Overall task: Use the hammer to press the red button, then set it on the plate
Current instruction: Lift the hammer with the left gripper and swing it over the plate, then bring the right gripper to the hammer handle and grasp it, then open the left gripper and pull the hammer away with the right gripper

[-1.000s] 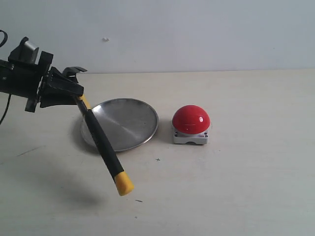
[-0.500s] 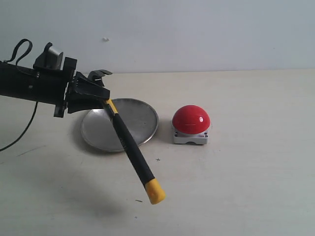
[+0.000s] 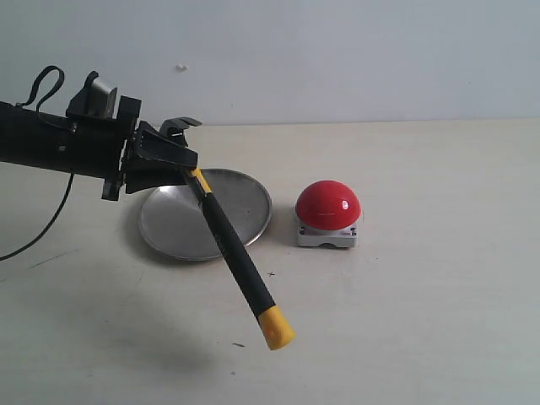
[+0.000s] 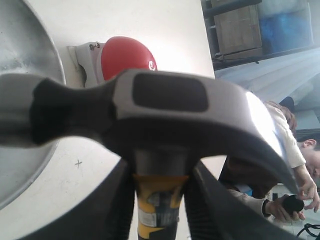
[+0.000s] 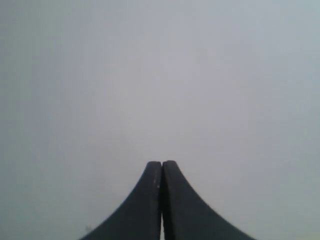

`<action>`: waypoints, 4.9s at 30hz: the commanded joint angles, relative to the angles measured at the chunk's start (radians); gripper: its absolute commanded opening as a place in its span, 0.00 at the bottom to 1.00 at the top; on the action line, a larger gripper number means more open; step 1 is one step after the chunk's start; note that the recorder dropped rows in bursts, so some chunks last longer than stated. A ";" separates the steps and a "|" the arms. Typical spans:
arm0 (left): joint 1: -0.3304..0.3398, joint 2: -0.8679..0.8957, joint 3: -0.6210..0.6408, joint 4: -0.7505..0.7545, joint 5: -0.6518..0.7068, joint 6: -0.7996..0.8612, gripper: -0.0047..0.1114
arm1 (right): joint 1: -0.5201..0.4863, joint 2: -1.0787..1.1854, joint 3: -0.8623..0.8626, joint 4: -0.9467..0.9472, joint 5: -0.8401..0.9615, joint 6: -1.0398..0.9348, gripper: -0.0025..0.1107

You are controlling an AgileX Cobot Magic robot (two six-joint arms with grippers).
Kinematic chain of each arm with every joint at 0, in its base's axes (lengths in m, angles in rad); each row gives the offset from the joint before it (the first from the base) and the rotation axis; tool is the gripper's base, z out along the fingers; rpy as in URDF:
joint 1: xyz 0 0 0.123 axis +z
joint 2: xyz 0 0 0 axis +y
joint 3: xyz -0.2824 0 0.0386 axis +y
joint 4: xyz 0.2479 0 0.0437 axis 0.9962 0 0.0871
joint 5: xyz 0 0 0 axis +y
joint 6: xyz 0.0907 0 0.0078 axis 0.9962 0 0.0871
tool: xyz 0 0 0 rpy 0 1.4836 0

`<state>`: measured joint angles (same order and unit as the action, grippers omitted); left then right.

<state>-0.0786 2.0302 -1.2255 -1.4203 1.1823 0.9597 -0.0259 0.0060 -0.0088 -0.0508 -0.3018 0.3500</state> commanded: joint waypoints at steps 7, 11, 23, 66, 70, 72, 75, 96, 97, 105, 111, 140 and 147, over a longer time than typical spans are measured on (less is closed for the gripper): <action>-0.004 -0.022 -0.005 -0.064 0.039 0.009 0.04 | -0.005 -0.006 0.000 0.524 -0.223 -0.144 0.02; -0.004 -0.022 -0.005 -0.066 0.039 0.009 0.04 | -0.005 0.167 -0.005 0.377 -0.251 -0.107 0.02; -0.004 -0.022 -0.005 -0.080 0.039 0.016 0.04 | 0.033 1.086 -0.589 0.138 0.590 -0.308 0.02; -0.004 -0.016 -0.005 -0.075 0.039 0.031 0.04 | 0.526 1.707 -0.950 0.909 0.729 -1.158 0.54; -0.004 -0.016 -0.005 -0.079 0.039 0.031 0.04 | 0.526 1.744 -0.950 0.912 0.719 -1.154 0.54; -0.004 -0.016 -0.005 -0.081 0.039 0.031 0.04 | 0.526 1.763 -0.950 0.923 0.719 -1.154 0.54; -0.004 -0.016 -0.005 -0.081 0.039 0.031 0.04 | 0.526 1.786 -0.950 0.946 0.714 -1.168 0.54; -0.004 -0.016 -0.005 -0.076 0.039 0.031 0.04 | 0.526 1.915 -1.038 1.041 0.748 -1.247 0.50; -0.004 -0.016 -0.005 -0.073 0.039 0.031 0.04 | 0.526 1.915 -1.042 1.047 0.748 -1.247 0.48; -0.004 -0.016 -0.005 -0.056 0.039 0.031 0.04 | 0.526 1.915 -1.046 1.044 0.770 -1.247 0.02; -0.002 -0.016 -0.007 -0.023 0.039 0.031 0.04 | 0.526 1.913 -1.046 1.037 0.791 -1.247 0.02; -0.002 -0.016 -0.007 0.036 0.039 0.029 0.67 | 0.526 1.776 -1.046 1.046 0.658 -1.219 0.02; 0.000 -0.016 -0.007 0.049 0.039 0.027 0.67 | 0.523 1.774 -1.046 1.039 0.576 -1.193 0.02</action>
<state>-0.0761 2.0279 -1.2255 -1.3718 1.2068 0.9842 0.5000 1.8045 -1.0458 0.9768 0.3429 -0.8536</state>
